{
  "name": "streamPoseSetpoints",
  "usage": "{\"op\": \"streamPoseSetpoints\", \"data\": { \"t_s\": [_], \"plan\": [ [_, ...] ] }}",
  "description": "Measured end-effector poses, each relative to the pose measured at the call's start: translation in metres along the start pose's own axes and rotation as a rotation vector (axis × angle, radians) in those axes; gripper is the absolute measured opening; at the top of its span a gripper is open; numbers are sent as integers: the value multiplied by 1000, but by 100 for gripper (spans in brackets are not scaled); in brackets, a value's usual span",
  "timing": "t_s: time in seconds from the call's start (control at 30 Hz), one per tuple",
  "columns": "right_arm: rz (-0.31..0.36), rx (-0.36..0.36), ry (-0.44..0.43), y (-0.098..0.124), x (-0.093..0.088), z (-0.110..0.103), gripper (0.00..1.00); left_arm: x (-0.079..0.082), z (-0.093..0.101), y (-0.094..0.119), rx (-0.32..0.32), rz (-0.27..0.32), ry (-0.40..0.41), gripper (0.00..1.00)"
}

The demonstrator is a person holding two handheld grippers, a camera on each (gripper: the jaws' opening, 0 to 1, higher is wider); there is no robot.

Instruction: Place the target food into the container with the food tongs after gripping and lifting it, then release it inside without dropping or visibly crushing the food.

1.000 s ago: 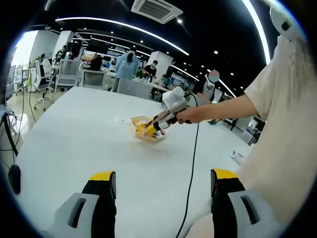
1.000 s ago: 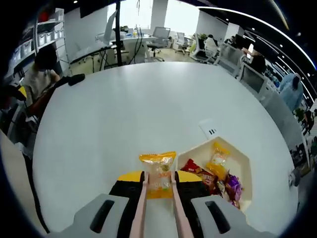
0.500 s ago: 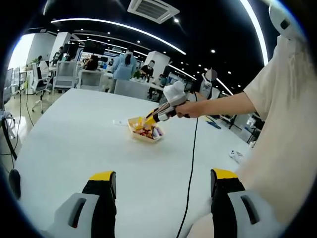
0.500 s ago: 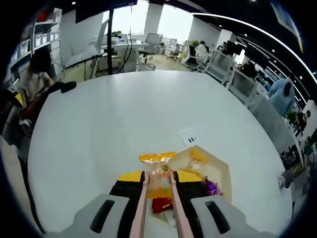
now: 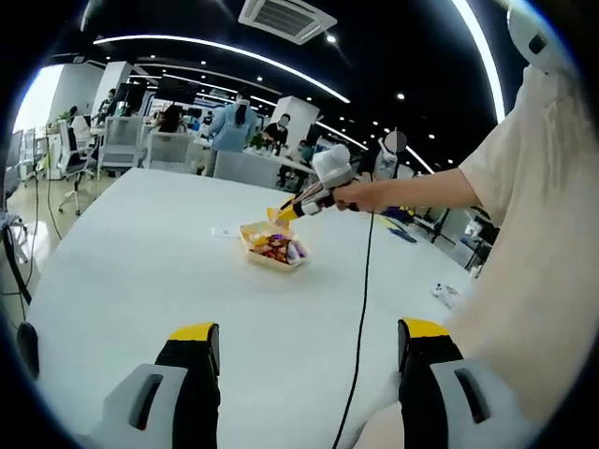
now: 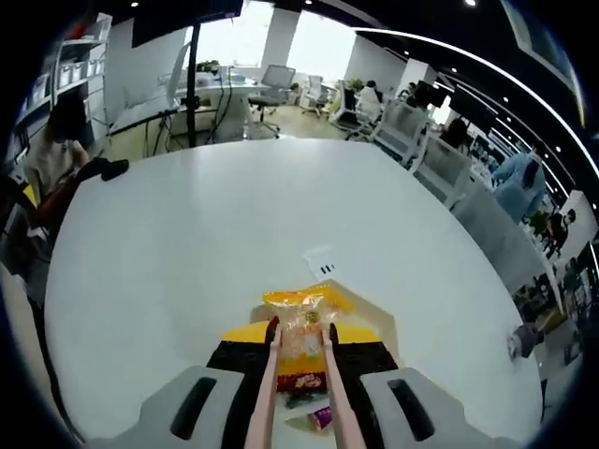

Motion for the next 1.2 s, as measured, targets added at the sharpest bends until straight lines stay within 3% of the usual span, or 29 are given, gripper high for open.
{"op": "streamPoseSetpoints", "data": {
  "t_s": [0.53, 1.2],
  "plan": [
    [-12, -51, 14, 6, -1, 34, 23, -2, -1, 2, 7, -1, 4, 78],
    [-14, -51, 22, 7, 1, 35, 23, -4, 0, 3, 9, -1, 8, 77]
  ]
}}
Point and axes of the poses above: the point that each gripper's makers call its tool centre point, and the gripper's own axes: y roughly backward along the fingers, z roughly to its right, x roughly out of its top, the point moved 2 cm from there along y, roughly backward along the fingers, and after that the axes turned 5 degrees about -z, right-handed, at the moved point
